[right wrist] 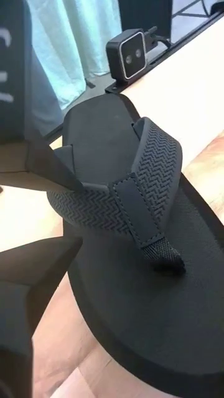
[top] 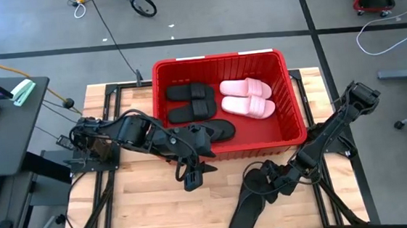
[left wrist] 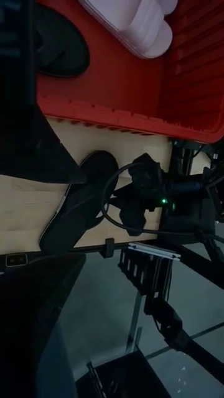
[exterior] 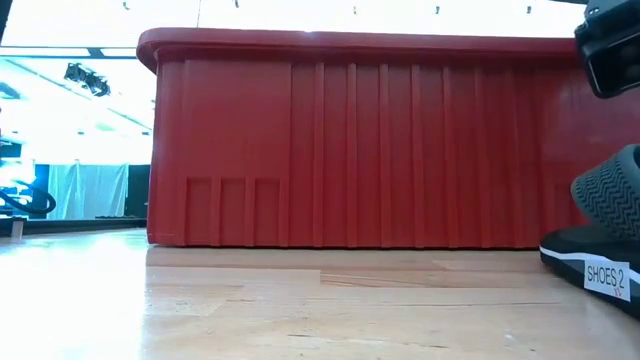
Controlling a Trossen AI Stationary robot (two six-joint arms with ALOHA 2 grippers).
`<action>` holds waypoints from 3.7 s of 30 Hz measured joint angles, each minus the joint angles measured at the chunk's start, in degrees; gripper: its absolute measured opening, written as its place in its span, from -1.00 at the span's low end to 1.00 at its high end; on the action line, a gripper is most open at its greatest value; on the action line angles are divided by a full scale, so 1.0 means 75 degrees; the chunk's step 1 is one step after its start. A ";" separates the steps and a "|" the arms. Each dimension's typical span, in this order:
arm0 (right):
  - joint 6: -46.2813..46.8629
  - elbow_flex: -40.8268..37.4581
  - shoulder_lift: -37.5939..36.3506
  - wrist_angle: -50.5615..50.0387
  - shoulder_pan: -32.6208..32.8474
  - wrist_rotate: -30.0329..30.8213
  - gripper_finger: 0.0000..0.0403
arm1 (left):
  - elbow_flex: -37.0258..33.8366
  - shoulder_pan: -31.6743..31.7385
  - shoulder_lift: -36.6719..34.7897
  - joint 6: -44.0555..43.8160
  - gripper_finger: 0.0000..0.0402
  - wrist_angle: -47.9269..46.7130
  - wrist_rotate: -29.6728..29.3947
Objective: Pick and place slides into bin
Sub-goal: Put the black slipper into the red bin and align it with the other black slipper
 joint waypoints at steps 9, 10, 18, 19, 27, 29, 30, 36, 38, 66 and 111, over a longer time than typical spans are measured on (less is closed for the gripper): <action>-0.0228 -0.0277 0.0000 0.1076 0.0000 0.0031 -0.34 | 0.0000 0.0001 0.0000 -0.0003 -0.02 0.0000 0.0002; -0.0284 -0.0283 0.0000 0.1195 0.0000 0.0107 -0.34 | 0.0000 -0.0002 0.0000 -0.0003 -0.03 -0.0003 0.0002; -0.0659 -0.0287 -0.0003 0.1957 0.0000 0.0233 -0.34 | 0.0003 0.0001 0.0000 -0.0268 -0.04 0.0000 0.0002; -0.0708 -0.0287 -0.0003 0.1934 0.0000 0.0235 -0.34 | 0.0003 0.0001 0.0000 -0.0391 -0.04 -0.0003 0.0002; -0.0552 -0.0290 -0.0003 0.1460 -0.0061 0.0674 -0.34 | -0.0222 -0.0061 0.0148 -0.1836 -0.07 -0.0093 -0.0024; -0.0513 -0.0290 -0.0003 0.1495 -0.0078 0.0544 -0.34 | -0.0538 -0.0137 0.0279 -0.2196 -0.09 0.0084 -0.0163; -0.0545 -0.0290 -0.0003 0.1517 -0.0079 0.0422 -0.34 | -0.0730 -0.0219 0.0356 -0.2358 -0.10 0.0091 -0.0307; -0.1080 -0.0290 -0.0003 0.1670 -0.0044 -0.0323 -0.34 | -0.2190 -0.0649 0.1087 -0.2617 -0.15 0.2139 -0.0577; -0.1202 -0.0290 -0.0003 0.1689 -0.0044 -0.0444 -0.34 | -0.2612 -0.0750 0.1394 -0.2775 -0.16 0.3338 -0.0560; -0.2565 -0.0290 -0.1862 0.1859 -0.0071 0.0570 -0.34 | -0.2973 -0.0853 0.3378 -0.2814 0.25 0.4613 -0.1577; -0.1664 -0.0281 -0.1878 0.2336 -0.0347 0.0128 -0.34 | -0.2682 -0.0717 0.3966 -0.2962 -0.92 0.4989 -0.1063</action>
